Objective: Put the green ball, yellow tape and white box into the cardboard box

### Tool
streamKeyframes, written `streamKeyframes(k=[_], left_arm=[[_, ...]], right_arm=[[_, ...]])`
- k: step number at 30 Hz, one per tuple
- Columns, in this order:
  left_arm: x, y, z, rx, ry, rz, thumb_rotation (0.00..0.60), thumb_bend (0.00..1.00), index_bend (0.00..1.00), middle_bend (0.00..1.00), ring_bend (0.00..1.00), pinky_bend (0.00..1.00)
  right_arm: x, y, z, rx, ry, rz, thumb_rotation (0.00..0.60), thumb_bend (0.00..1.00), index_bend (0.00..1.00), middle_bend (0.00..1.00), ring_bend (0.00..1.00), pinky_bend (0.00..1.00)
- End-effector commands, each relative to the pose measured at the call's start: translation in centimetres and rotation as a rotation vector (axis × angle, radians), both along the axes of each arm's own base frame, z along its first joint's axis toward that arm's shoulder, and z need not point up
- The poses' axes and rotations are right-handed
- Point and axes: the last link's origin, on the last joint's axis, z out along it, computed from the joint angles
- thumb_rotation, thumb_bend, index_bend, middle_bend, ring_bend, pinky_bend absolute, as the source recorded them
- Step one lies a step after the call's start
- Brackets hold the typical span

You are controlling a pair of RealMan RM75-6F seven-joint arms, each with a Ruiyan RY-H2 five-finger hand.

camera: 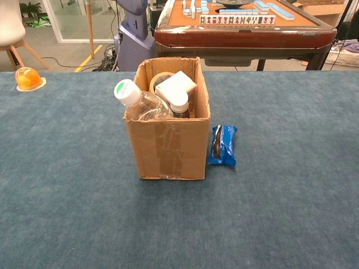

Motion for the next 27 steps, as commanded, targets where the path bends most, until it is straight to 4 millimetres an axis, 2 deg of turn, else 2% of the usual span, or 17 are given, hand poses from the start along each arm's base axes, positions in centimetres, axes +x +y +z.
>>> streamKeyframes(k=[1, 8, 12, 21, 27], left_arm=[[0.1, 0.0, 0.0, 0.005, -0.004, -0.006, 0.6, 0.15, 0.4, 0.44, 0.41, 0.57], [0.6, -0.2, -0.2, 0.01, 0.009, -0.03, 0.6, 0.15, 0.37, 0.44, 0.41, 0.57], [0.7, -0.4, -0.4, -0.005, 0.026, -0.015, 0.6, 0.15, 0.37, 0.44, 0.41, 0.57], [0.7, -0.3, -0.9, -0.024, 0.05, 0.006, 0.6, 0.15, 0.36, 0.44, 0.4, 0.57], [0.7, -0.1, -1.2, -0.03, 0.049, 0.002, 0.6, 0.15, 0.36, 0.44, 0.4, 0.57]], right_arm=[[-1.9, 3.2, 0.5, -0.031, -0.013, -0.014, 0.6, 0.0, 0.41, 0.42, 0.36, 0.34], [-5.2, 7.0, 1.8, -0.134, -0.031, -0.065, 0.6, 0.0, 0.41, 0.41, 0.35, 0.33], [-6.4, 8.3, 2.1, -0.157, -0.051, -0.103, 0.6, 0.0, 0.41, 0.41, 0.35, 0.33], [-8.8, 9.7, 2.4, -0.183, -0.087, -0.17, 0.6, 0.0, 0.41, 0.41, 0.35, 0.33], [-9.1, 9.8, 3.4, -0.204, -0.098, -0.168, 0.6, 0.0, 0.41, 0.41, 0.35, 0.33]])
